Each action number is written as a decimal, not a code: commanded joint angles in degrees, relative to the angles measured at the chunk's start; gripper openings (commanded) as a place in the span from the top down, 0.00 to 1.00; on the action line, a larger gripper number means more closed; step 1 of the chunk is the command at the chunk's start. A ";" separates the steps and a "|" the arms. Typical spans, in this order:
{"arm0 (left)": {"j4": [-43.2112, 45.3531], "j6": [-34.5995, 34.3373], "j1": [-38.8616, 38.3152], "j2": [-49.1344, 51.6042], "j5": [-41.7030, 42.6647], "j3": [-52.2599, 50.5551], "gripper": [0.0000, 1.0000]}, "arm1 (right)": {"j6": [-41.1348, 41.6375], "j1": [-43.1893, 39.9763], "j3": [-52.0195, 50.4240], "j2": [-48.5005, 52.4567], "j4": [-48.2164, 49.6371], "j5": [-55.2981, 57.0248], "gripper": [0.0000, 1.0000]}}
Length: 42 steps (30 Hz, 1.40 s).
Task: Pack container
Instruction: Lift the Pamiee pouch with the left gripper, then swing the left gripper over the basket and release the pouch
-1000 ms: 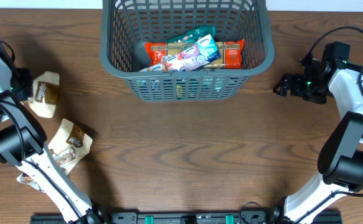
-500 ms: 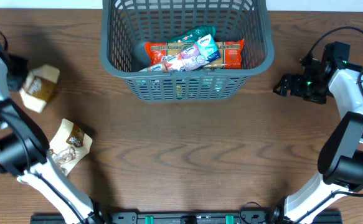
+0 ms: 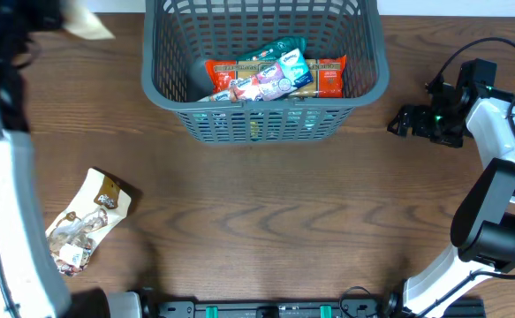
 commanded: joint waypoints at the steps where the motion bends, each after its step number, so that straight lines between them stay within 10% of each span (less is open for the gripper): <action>1: -0.22 25.90 -8.48 0.35 3.63 0.15 0.94 | -0.28 0.39 -0.28 0.59 0.09 -0.28 0.01; 15: -0.42 47.69 -24.17 14.86 3.61 0.13 0.94 | -2.19 0.37 -0.28 0.59 0.17 -0.31 0.01; 30: -4.61 47.82 -24.44 29.75 -0.15 0.13 0.94 | -2.16 0.39 -0.28 0.59 0.11 -0.50 0.01; 36: -4.52 45.77 -24.41 29.24 -0.50 0.22 0.01 | -2.19 0.37 -0.28 0.59 0.17 -0.50 0.01; 42: -4.63 39.41 -24.37 22.97 -3.80 0.26 0.01 | -2.64 0.37 -0.28 0.59 0.15 -0.50 0.01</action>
